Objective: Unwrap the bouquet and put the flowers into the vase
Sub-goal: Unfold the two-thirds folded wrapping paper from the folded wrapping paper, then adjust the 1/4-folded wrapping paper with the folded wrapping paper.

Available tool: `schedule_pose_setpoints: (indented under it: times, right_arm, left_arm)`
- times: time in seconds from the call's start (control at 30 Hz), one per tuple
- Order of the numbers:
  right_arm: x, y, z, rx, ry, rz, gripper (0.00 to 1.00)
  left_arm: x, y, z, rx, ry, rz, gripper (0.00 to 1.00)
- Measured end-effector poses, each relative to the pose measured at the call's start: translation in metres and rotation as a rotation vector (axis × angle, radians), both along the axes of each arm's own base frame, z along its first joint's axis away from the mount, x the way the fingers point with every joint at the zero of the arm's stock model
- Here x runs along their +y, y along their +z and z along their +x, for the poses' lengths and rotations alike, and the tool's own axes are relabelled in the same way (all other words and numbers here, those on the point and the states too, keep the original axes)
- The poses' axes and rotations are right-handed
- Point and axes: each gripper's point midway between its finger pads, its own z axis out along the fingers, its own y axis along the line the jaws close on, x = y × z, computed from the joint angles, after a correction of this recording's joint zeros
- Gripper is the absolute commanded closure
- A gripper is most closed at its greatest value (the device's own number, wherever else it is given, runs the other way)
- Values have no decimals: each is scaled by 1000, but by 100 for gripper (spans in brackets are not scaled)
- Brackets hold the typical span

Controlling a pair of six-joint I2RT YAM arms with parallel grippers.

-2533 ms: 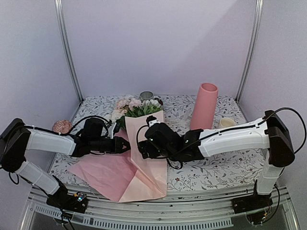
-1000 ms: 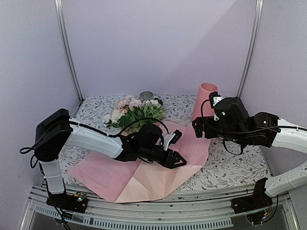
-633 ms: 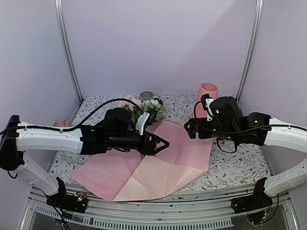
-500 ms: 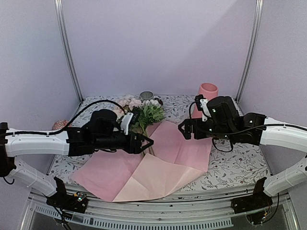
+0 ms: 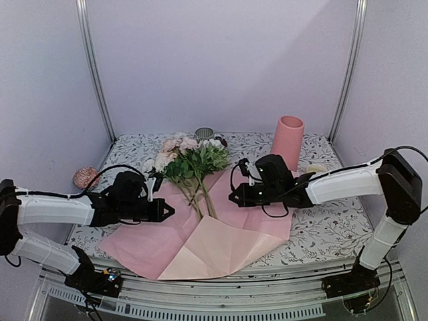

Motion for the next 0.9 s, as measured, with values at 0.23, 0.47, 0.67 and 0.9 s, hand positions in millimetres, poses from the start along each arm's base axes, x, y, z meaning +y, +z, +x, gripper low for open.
schedule_pose_setpoints:
  times: [0.23, 0.47, 0.67, 0.9]
  right_arm:
    - [-2, -42, 26, 79, -87, 28, 98]
    - [-40, -79, 30, 131, -215, -12, 98]
    - [-81, -100, 15, 157, -312, -65, 98]
    - [-109, -101, 7, 142, -388, -64, 98]
  left_arm:
    - [12, -37, 14, 75, 50, 55, 100]
    - [28, -54, 24, 113, 108, 87, 100]
    - [39, -69, 19, 143, 126, 109, 100]
    - [45, -76, 14, 144, 139, 105, 100]
